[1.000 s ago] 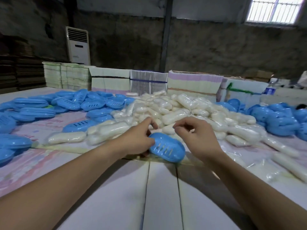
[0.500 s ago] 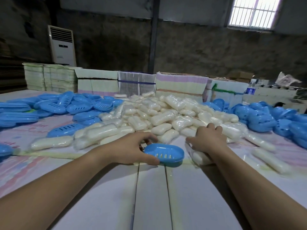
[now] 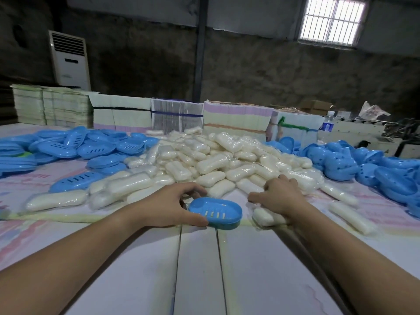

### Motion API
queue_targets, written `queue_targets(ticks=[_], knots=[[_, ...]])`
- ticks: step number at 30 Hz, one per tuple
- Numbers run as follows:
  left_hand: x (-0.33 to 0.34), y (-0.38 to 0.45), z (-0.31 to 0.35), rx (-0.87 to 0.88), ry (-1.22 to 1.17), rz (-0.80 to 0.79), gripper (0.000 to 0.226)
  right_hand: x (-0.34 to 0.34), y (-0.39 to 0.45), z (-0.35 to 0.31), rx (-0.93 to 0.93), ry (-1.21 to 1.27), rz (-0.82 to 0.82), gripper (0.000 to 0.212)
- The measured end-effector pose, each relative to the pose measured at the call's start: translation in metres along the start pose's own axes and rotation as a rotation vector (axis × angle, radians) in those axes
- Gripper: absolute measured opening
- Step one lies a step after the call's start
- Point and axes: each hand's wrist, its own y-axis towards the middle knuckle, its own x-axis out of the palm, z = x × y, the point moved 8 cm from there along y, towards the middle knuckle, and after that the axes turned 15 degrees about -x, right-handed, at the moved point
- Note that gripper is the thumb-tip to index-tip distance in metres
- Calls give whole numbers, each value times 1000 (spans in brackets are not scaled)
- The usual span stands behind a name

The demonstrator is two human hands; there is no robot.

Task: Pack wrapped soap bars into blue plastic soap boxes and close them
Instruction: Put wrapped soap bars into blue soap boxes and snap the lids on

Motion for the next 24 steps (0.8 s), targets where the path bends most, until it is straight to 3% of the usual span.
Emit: queue_targets(ticks=[3, 9, 11, 13, 16, 21, 24], knots=[[0, 1, -2, -10, 4, -1, 54, -11, -3, 0, -37, 22, 104, 44], [0, 3, -4, -14, -6, 0, 55, -29, -10, 10, -105, 315, 280, 27], [1, 4, -4, -11, -12, 1, 55, -36, -13, 9, -143, 404, 320, 40], [1, 4, -4, -14, -11, 8, 55, -44, -18, -1, -212, 513, 350, 38], [0, 5, -6, -22, -13, 17, 60, -46, -28, -31, -325, 658, 294, 32], [0, 6, -7, -22, 19, 17, 64, -27, -41, -84, -536, 552, 100, 28], [0, 6, -8, -29, 26, 20, 63, -19, -39, -92, -548, 556, 122, 20]])
